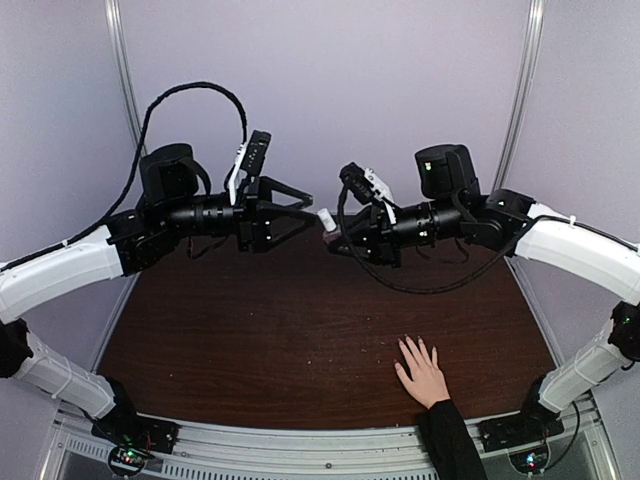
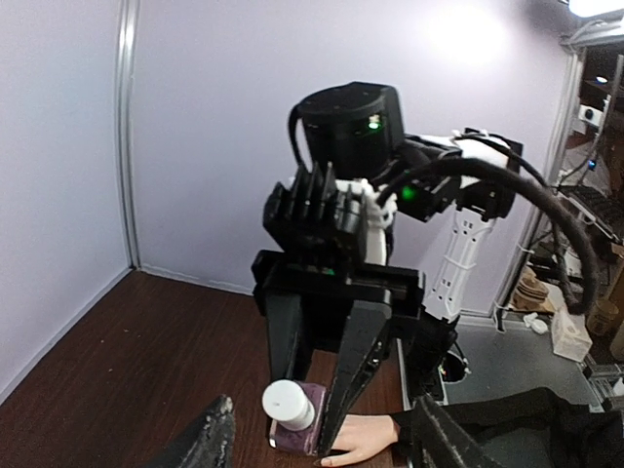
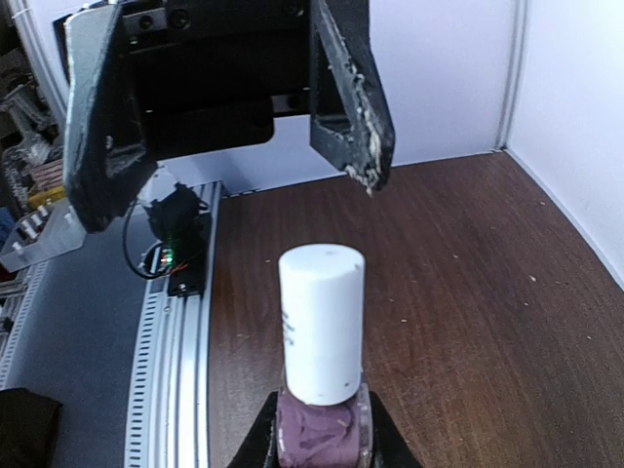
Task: Paint the nails
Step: Unscrew the cap of the nail polish bottle.
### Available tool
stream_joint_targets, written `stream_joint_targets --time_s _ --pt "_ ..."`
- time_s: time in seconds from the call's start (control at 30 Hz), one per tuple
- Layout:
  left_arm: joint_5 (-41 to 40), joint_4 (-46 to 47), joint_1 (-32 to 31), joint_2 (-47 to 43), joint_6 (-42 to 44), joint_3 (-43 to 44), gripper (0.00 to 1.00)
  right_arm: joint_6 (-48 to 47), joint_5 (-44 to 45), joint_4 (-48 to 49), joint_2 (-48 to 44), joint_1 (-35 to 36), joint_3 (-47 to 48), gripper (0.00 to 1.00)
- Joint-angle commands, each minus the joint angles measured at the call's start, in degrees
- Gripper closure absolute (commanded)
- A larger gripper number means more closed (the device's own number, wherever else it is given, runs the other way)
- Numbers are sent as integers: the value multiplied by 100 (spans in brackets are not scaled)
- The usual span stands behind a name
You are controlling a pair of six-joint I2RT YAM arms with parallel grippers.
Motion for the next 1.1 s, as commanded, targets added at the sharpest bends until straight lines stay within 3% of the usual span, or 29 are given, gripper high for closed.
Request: stream_joint_targets --time_s 0.0,0.2,0.53,0.9,1.07 --pt "841 613 7 -185 271 -300 38 -157 -1360 -14 -200 -27 -26 100" --pt "1274 978 -6 -126 310 -378 38 -284 -2138 -224 -122 -4 54 100" --pt "1827 1185 -228 186 427 -217 45 -104 -2693 -171 70 39 165 100" --pt "1932 1797 -484 461 158 -302 59 0 -2999 -149 204 59 233 100" --pt "1821 1901 -485 401 144 -388 71 69 -3026 -63 194 62 204 100"
